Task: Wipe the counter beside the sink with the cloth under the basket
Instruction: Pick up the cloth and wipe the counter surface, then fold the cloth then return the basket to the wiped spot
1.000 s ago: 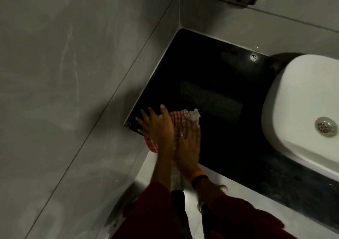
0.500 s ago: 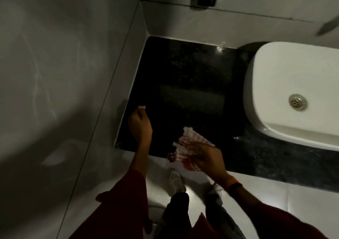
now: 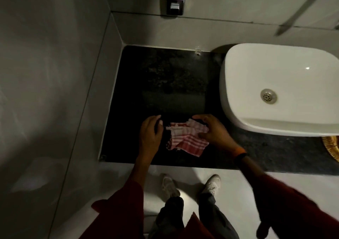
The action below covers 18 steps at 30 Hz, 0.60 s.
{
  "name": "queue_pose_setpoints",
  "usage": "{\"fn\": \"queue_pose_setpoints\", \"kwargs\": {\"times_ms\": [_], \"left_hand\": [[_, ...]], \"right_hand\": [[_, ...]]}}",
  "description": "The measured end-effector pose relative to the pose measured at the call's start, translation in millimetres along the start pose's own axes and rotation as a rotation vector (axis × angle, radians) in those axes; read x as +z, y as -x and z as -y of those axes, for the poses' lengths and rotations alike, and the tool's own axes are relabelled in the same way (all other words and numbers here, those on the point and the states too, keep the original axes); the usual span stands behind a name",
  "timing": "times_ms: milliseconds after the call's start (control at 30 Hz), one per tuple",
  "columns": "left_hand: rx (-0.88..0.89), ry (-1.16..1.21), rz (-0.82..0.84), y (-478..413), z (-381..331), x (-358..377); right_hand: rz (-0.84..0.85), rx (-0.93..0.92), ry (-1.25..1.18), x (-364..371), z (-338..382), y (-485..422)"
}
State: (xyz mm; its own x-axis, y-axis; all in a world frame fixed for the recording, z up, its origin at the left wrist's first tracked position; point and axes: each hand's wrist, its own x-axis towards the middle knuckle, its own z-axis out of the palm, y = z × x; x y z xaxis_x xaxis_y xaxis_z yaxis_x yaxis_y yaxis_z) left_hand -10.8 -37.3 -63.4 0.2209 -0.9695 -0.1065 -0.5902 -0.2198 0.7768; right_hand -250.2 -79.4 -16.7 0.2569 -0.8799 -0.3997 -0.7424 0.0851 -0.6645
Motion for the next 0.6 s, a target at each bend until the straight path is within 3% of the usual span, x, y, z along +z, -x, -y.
{"fn": "queue_pose_setpoints", "kwargs": {"times_ms": [100,267,367,500,600], "left_hand": [[-0.115,0.003,0.258,12,-15,23],[-0.215,-0.241,0.33,12,-30,45],[-0.185,-0.151,0.507,20,-37,48],[-0.192,0.109,0.656,47,-63,69],[-0.172,0.209,0.586,62,-87,106]], "right_hand": [[-0.111,0.232,0.121,32,-13,21],[-0.131,0.268,-0.084,35,-22,32],[-0.062,0.291,-0.073,20,-40,53],[0.005,0.371,-0.29,-14,-97,92],[0.019,0.373,-0.34,-45,-129,112]]}}
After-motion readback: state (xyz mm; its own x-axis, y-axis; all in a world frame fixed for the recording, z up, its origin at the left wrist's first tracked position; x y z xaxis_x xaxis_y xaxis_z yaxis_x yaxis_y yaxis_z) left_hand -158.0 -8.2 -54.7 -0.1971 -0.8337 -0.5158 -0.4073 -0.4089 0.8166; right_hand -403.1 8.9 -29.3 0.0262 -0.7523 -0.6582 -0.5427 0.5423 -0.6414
